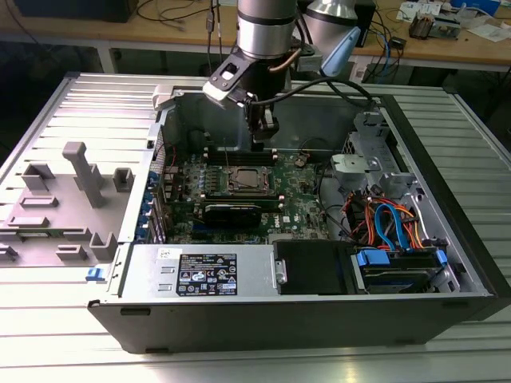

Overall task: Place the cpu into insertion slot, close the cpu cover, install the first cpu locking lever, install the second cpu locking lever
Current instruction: 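Install the first cpu locking lever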

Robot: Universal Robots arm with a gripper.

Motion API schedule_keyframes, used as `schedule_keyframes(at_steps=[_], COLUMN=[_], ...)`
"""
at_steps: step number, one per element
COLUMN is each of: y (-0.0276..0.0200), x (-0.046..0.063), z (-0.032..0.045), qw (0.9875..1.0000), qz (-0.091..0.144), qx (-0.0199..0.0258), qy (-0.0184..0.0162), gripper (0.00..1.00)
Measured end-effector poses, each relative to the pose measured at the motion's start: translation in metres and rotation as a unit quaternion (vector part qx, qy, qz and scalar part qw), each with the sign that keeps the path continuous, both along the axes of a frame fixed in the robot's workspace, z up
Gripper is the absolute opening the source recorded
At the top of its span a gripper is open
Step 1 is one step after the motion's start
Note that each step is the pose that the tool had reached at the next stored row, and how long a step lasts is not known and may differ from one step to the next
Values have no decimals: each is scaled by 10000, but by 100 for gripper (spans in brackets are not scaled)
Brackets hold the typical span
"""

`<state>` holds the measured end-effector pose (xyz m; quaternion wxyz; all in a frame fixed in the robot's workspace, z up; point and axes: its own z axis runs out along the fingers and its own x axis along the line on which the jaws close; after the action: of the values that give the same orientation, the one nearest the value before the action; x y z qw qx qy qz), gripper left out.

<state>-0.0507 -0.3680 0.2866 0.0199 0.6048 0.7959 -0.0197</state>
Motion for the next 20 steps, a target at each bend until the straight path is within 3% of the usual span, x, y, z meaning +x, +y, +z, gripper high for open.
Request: schedule_keyframes(at_steps=[1,4,11,13,15,18,20], y=[0,0,0,0,0,0,0], x=[-1,-84,-88,-89,-89,-90,-100], z=[0,0,0,-1,-1,-2,-2], qw=[9996,9995,9985,9958,9941,9901,9890], qz=[268,304,545,920,1082,1407,1478], qx=[0,0,0,0,0,0,1], qy=[0,0,0,0,0,0,0], gripper=[11,11,11,11,11,11,11])
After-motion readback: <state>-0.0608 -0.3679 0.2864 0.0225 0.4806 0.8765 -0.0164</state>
